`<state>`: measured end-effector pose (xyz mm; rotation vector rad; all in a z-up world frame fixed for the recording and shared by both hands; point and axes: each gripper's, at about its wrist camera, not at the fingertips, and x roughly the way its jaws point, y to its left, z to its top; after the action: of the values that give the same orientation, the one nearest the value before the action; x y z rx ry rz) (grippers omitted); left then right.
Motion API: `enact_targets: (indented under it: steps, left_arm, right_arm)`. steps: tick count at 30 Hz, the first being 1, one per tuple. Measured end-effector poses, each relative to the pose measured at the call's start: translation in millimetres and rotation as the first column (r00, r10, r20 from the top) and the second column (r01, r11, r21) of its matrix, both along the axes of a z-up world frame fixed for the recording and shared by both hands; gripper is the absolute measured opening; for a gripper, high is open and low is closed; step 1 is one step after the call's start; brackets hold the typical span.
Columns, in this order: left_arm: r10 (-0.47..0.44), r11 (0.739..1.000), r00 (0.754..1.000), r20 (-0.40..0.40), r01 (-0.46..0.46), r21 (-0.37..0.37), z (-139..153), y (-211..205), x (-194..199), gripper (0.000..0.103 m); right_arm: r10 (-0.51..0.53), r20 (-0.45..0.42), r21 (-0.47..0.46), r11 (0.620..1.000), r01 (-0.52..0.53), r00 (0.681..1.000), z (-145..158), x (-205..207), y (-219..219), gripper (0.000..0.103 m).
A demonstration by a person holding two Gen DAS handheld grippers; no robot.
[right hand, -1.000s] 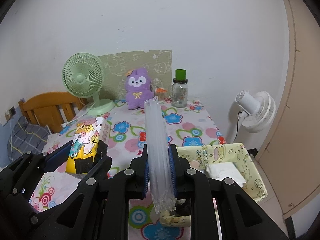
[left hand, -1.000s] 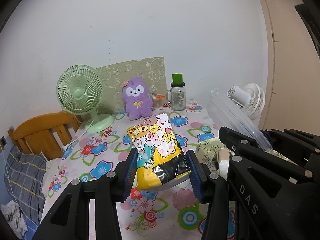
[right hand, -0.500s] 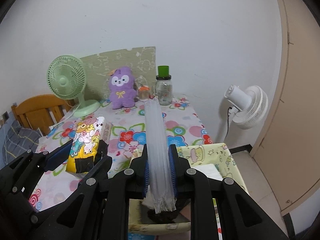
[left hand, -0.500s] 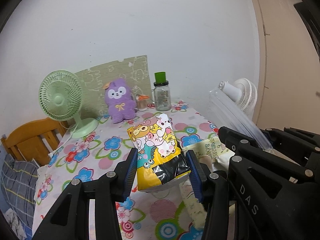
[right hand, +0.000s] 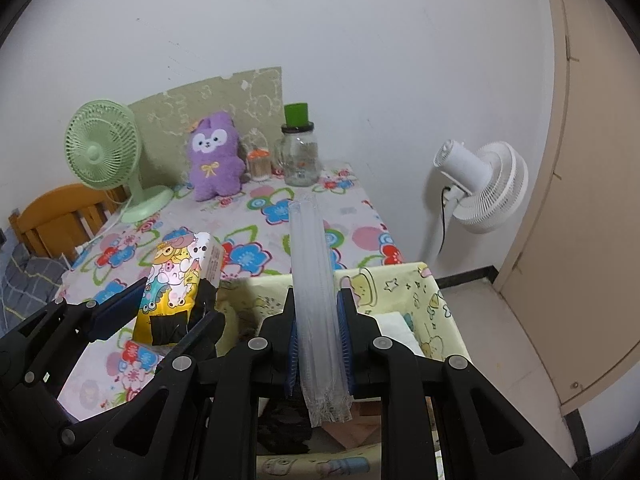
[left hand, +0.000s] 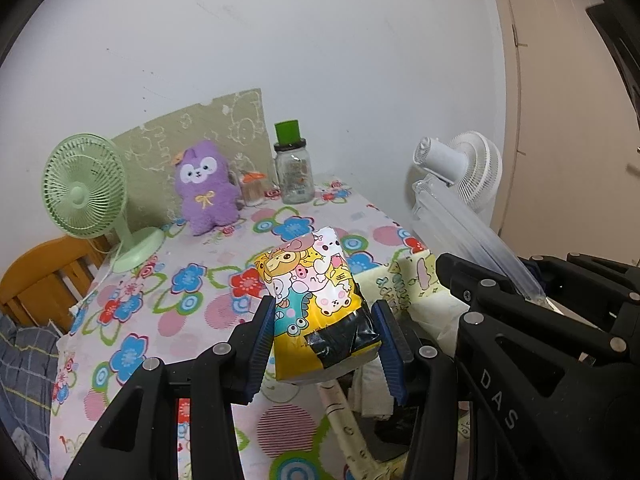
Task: Organize soft objects
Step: 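Lower both tools into the yellow box and open them to release the items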
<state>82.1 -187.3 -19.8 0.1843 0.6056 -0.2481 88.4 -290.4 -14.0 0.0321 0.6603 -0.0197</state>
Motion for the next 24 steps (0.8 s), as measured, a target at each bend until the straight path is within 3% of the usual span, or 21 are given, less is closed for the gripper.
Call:
enact_targets:
  steps: [12,17,18,21,22,24]
  left_arm:
    - [-0.025,0.999,0.998,-0.059,0.027,0.032,-23,-23,16,0.051]
    - [-0.036,0.998,0.997,-0.075,0.039,0.044,-29,-29,19,0.060]
    - [-0.041,0.998,0.996,-0.081,0.044,0.043,-30,-30,19,0.060]
    - [-0.050,0.998,0.994,-0.100,0.055,0.039,-33,-32,20,0.067]
    - [-0.052,0.998,0.993,-0.105,0.056,0.039,-34,-32,21,0.070]
    - [-0.059,0.997,0.993,-0.103,0.063,0.034,-33,-33,20,0.073]
  right_arm:
    - [-0.024,-0.068,0.022,0.999,0.026,0.997,-24,17,-20,0.021]
    - [-0.025,-0.089,0.030,0.999,0.027,0.996,-31,22,-25,0.023]
    - [-0.026,-0.093,0.028,0.999,0.029,0.995,-32,23,-26,0.025]
    - [-0.029,-0.090,0.027,0.999,0.032,0.995,-34,22,-28,0.049]
    - [-0.027,-0.089,0.030,0.999,0.030,0.996,-33,21,-28,0.061]
    - [-0.028,-0.080,0.044,0.999,0.032,0.996,-34,20,-31,0.067]
